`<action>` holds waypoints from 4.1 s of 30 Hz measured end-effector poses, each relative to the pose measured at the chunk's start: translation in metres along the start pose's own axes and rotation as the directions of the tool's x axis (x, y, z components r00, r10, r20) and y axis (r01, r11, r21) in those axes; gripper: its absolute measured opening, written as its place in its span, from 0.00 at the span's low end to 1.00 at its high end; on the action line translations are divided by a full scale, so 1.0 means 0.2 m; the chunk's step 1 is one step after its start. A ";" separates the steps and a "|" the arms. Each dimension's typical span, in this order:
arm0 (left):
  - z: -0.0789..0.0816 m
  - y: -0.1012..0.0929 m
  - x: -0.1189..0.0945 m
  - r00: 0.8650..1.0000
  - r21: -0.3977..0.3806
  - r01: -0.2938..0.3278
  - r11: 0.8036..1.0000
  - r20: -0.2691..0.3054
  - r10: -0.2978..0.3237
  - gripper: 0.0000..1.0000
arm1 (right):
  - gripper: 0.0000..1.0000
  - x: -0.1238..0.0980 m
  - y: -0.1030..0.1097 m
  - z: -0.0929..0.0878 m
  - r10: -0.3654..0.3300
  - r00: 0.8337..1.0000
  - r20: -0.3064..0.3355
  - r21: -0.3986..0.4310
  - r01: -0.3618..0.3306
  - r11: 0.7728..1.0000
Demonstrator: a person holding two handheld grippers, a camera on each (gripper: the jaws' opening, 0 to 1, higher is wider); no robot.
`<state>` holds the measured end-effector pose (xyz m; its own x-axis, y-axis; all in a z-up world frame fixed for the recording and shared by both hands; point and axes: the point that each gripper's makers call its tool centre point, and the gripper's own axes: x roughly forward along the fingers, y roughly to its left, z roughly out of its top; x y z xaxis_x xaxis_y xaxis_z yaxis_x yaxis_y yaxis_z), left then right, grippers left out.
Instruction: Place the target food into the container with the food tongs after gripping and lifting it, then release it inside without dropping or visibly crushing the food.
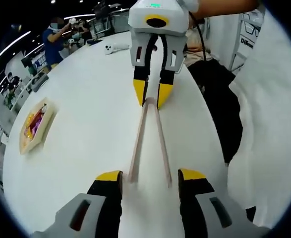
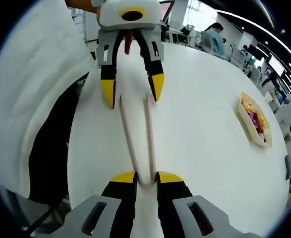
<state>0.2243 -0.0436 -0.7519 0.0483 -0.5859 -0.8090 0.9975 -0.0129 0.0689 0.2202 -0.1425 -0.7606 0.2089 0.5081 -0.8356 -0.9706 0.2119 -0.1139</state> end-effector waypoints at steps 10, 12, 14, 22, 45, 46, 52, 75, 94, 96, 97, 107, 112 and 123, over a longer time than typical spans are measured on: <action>0.05 0.01 -0.09 0.999 -0.010 -0.039 0.999 0.035 0.039 0.37 | 0.14 -0.15 -0.02 0.03 -0.070 0.994 0.078 0.100 0.062 0.993; 0.06 0.01 -0.08 0.998 -0.012 -0.039 0.999 0.042 0.040 0.34 | 0.12 -0.17 -0.04 0.03 -0.098 0.991 0.088 0.133 0.085 0.987; 0.07 -0.02 -0.07 0.999 -0.031 -0.017 0.999 0.040 0.018 0.29 | 0.09 -0.19 -0.04 0.04 -0.114 0.988 0.104 0.158 0.097 0.983; 0.15 -0.03 -0.14 0.978 -0.162 -0.072 0.984 0.182 0.101 0.32 | 0.10 -0.18 0.02 0.07 -0.191 0.966 0.177 0.290 0.134 0.948; 0.19 0.07 -0.55 0.845 -0.538 -0.194 0.820 0.333 0.418 0.99 | 0.75 -0.51 -0.10 0.28 -0.389 0.832 0.395 0.520 0.146 0.842; 0.19 0.07 -0.58 0.834 -0.557 -0.196 0.807 0.339 0.436 0.99 | 0.77 -0.51 -0.09 0.28 -0.388 0.832 0.397 0.517 0.146 0.843; 0.14 0.07 -0.67 0.802 -0.615 -0.235 0.753 0.315 0.508 0.99 | 0.84 -0.56 -0.07 0.29 -0.387 0.833 0.396 0.505 0.154 0.849; -0.12 -0.02 -1.00 0.694 -0.780 -0.300 0.549 0.216 0.686 0.99 | 0.84 -0.71 -0.02 0.23 -0.514 0.765 0.387 0.659 0.161 0.735; -0.09 -0.10 -1.00 0.691 -0.755 -0.384 0.532 0.147 0.708 0.99 | 0.83 -0.73 -0.03 0.14 -0.489 0.783 0.384 0.649 0.147 0.746; -0.12 -0.10 -1.02 0.689 -0.747 -0.402 0.529 0.133 0.712 0.99 | 0.83 -0.73 -0.02 0.13 -0.487 0.783 0.387 0.647 0.146 0.748; -0.14 -0.10 -1.02 0.687 -0.748 -0.405 0.526 0.131 0.715 0.99 | 0.83 -0.72 -0.02 0.13 -0.486 0.785 0.385 0.646 0.147 0.749; -0.17 -0.08 -1.00 0.717 -0.740 -0.392 0.546 0.125 0.685 0.99 | 0.82 -0.75 -0.03 0.05 -0.530 0.767 0.362 0.668 0.183 0.721; -0.15 -0.09 -0.99 0.731 -0.728 -0.377 0.572 0.146 0.667 0.99 | 0.82 -0.77 -0.06 0.02 -0.577 0.740 0.345 0.694 0.213 0.688; -0.13 -0.06 -0.95 0.741 -0.713 -0.367 0.597 0.164 0.651 0.99 | 0.82 -0.78 -0.03 -0.01 -0.603 0.730 0.321 0.699 0.247 0.671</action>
<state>0.2053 0.0887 -0.6134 0.6772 -0.5751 -0.4589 0.6142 0.7853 -0.0779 0.1931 -0.2249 -0.6314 0.7761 0.5116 -0.3686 -0.5167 0.8511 0.0931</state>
